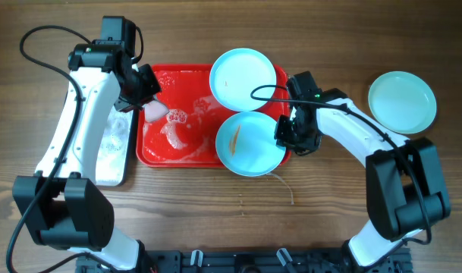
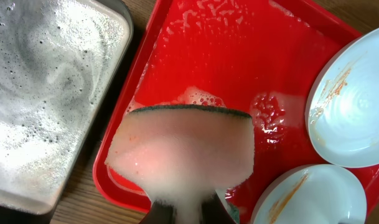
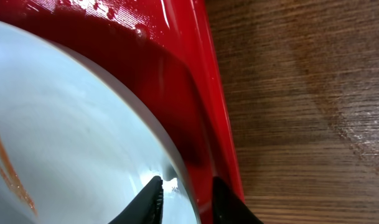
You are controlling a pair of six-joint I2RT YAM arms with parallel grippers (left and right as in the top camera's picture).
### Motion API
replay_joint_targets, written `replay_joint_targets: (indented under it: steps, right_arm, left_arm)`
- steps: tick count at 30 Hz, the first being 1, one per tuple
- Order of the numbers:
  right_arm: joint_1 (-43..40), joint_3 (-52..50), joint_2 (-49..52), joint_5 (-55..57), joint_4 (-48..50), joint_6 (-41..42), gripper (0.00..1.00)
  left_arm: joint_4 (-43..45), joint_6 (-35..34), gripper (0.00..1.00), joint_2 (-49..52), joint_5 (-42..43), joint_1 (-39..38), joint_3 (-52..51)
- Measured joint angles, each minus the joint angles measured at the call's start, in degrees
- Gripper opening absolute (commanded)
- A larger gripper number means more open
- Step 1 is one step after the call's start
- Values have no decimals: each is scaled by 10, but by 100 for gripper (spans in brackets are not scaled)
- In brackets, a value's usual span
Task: Clean dirty plates on tray and stack at the side
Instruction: 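Move the right gripper back and grasp the lower-right plate's rim, then tilt the plate with the right gripper and scrub it with the left sponge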
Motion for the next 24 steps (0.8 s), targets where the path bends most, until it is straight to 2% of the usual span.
replay_joint_targets:
  steps: [2, 3, 11, 17, 24]
  right_arm:
    - [0, 0, 0, 0, 2, 0, 6]
    - [0, 0, 1, 0, 4, -3, 4]
    - [13, 0, 1, -22, 24, -34, 4]
    - [55, 11, 1, -29, 27, -56, 4]
    - [100, 26, 1, -20, 149, -54, 4]
  left_arm:
    - [0, 0, 5, 0, 0, 0, 0]
    - [0, 0, 5, 0, 0, 0, 0]
    - [0, 0, 4, 0, 0, 0, 0]
    - [-4, 0, 4, 0, 0, 0, 0]
    - [-11, 0, 4, 0, 0, 0, 0]
